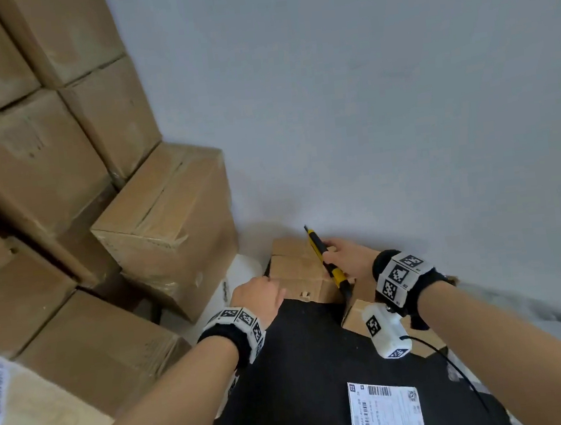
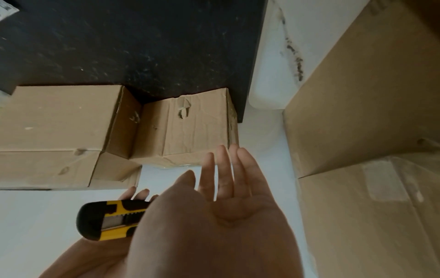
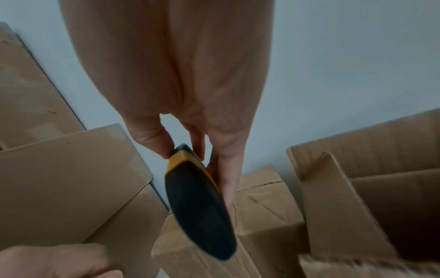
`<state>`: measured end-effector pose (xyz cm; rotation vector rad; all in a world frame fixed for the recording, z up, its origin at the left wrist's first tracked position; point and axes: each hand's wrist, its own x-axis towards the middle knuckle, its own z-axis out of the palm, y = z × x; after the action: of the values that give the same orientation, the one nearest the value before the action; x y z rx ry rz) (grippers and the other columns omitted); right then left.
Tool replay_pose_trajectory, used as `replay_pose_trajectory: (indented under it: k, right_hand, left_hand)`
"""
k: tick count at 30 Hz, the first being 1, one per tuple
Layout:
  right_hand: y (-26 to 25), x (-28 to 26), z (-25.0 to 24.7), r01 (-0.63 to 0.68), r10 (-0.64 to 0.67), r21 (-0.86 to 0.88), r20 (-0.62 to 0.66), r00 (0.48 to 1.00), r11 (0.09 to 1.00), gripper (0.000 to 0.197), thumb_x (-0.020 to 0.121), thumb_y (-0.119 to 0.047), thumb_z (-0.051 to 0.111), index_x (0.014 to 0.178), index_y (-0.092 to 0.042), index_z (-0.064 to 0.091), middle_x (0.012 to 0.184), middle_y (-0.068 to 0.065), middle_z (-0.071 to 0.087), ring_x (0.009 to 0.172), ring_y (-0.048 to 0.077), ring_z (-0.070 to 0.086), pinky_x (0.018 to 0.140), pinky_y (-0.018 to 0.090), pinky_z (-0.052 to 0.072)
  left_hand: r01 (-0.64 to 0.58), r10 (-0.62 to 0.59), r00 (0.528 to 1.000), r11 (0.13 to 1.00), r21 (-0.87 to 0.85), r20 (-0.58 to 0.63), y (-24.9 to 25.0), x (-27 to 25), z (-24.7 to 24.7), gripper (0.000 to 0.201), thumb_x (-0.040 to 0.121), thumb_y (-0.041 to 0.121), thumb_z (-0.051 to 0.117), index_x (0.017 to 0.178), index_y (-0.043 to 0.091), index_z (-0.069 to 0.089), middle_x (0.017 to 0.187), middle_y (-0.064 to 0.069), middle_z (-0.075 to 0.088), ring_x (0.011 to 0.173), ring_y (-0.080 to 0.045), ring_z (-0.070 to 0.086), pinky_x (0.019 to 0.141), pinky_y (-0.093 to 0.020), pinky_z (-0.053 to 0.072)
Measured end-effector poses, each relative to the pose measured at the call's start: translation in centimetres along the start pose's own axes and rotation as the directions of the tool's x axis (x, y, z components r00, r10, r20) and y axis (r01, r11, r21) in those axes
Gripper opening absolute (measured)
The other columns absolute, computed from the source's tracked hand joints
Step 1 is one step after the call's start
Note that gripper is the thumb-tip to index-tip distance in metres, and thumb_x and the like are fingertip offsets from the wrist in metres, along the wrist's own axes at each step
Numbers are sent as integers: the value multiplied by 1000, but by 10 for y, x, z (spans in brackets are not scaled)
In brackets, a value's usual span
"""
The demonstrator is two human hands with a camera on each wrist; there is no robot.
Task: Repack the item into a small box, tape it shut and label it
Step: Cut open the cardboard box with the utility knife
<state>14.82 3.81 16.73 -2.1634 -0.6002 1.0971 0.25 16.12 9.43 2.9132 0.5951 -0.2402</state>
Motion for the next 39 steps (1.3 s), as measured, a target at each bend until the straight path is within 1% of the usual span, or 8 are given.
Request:
replay_pose_trajectory:
  k: [6, 12, 17, 24, 27, 31, 36, 39]
  right_hand:
    - [-8, 27, -9, -65, 59, 119, 54, 997, 991, 13, 96, -6, 35, 105, -6, 44, 86, 14, 53, 76, 32, 58, 84, 52, 51]
    - [-11, 39, -11, -134, 110, 271, 100, 989, 953, 13, 91, 6, 39, 100, 0, 46, 84, 16, 50, 75, 30, 55, 74, 45, 50]
    - [-14, 45, -18, -87, 95, -76, 105, 990, 993, 46, 79, 4, 66, 122, -3, 50, 114, 21, 58, 107, 38, 58, 96, 47, 48]
    - [-20, 54, -17, 63, -7, -571, 99, 995, 818, 51, 86, -5, 60, 134, -12, 42, 123, 10, 56, 98, 21, 54, 75, 16, 47]
    - [-19, 58, -13, 84, -43, -604, 81, 996, 793, 48, 87, -2, 54, 132, -14, 45, 121, 10, 58, 98, 22, 56, 73, 19, 45]
    - [-21, 63, -8, 117, -86, -691, 78, 993, 714, 41, 90, -2, 48, 129, -16, 49, 117, 9, 61, 103, 24, 57, 79, 25, 39]
    - [-20, 70, -4, 148, -96, -774, 113, 989, 615, 33, 93, -5, 45, 122, -16, 54, 109, 9, 63, 95, 26, 59, 73, 26, 38]
    - [-18, 72, -2, 164, -109, -778, 123, 986, 606, 33, 93, -6, 45, 122, -17, 54, 108, 9, 64, 94, 25, 60, 73, 26, 40]
  left_hand:
    - [-103, 102, 991, 995, -9, -88, -4, 14, 9, 31, 100, 25, 32, 122, 13, 50, 125, -4, 48, 114, -22, 46, 88, -32, 41]
    - [-227, 226, 972, 974, 2, -67, -10, 34, 15, 55, 93, 8, 45, 146, 12, 29, 155, -5, 23, 140, -21, 26, 113, -32, 21]
    - [-253, 254, 966, 967, 24, -40, -11, 45, 16, 62, 92, 3, 44, 149, 9, 21, 157, -7, 15, 144, -21, 19, 116, -32, 17]
    - [-247, 257, 962, 963, 105, -94, -14, 54, 34, 63, 33, 8, 90, 94, 6, 74, 101, -10, 71, 82, -19, 70, 67, -26, 57]
    - [-225, 230, 967, 973, 52, -106, -13, 53, 32, 63, 44, 5, 89, 103, 3, 70, 109, -13, 67, 91, -19, 69, 67, -24, 56]
    - [-212, 211, 977, 977, 28, 13, -10, 51, 28, 57, 94, 0, 44, 147, 4, 23, 153, -12, 23, 143, -21, 21, 107, -29, 35]
    - [-209, 210, 976, 978, 26, -63, -12, 53, 29, 66, 39, 6, 92, 103, 4, 72, 107, -11, 69, 103, -18, 67, 66, -19, 55]
    - [-221, 221, 975, 975, 16, -33, -14, 56, 31, 65, 46, 1, 89, 108, 2, 69, 113, -13, 67, 109, -21, 64, 68, -24, 56]
